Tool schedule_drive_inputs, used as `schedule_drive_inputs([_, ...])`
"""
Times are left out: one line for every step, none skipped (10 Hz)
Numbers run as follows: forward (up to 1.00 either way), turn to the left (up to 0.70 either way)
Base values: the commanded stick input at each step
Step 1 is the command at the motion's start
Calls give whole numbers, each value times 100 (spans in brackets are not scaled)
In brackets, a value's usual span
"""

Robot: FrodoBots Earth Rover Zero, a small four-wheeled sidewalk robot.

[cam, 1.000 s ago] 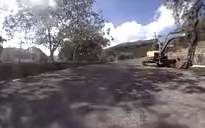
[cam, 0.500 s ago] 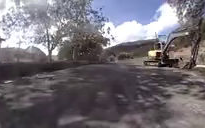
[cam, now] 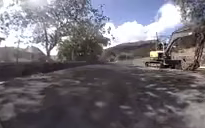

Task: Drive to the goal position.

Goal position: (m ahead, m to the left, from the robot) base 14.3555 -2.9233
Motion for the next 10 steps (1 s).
schedule_drive_inputs([70, 0])
schedule_drive_inputs([70, 0])
schedule_drive_inputs([70, 0])
schedule_drive_inputs([70, 0])
schedule_drive_inputs([70, 0])
schedule_drive_inputs([70, 0])
schedule_drive_inputs([70, 0])
schedule_drive_inputs([70, 0])
schedule_drive_inputs([70, 0])
schedule_drive_inputs([70, 0])
